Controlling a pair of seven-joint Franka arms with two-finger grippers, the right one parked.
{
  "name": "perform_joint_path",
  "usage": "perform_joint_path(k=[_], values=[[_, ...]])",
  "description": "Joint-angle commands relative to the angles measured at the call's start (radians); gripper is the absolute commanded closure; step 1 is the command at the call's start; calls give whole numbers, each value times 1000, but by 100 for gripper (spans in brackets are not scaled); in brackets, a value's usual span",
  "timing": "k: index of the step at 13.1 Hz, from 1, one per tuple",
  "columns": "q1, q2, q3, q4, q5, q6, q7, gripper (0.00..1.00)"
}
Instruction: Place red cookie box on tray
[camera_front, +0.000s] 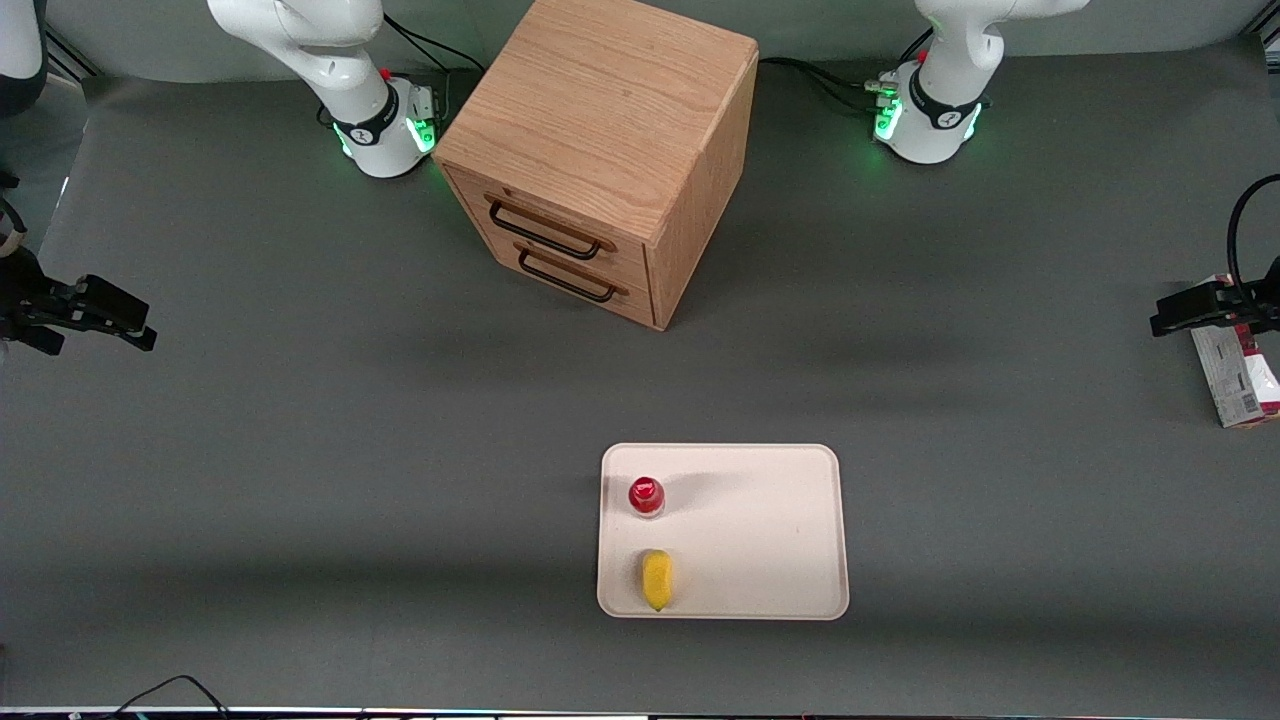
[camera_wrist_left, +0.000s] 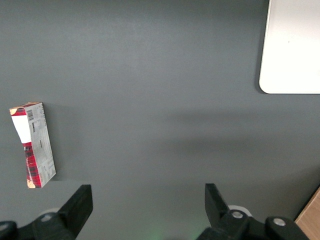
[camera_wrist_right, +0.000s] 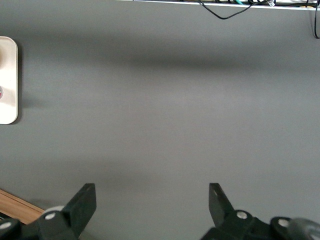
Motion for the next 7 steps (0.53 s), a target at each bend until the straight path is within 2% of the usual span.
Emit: perform_joint_path(k=[1,3,7], values=[[-8,3,9,18,21,-13,2,0],[17,9,29,15,25,-3,68,0],[28,81,266,-7,21,98,327,0]])
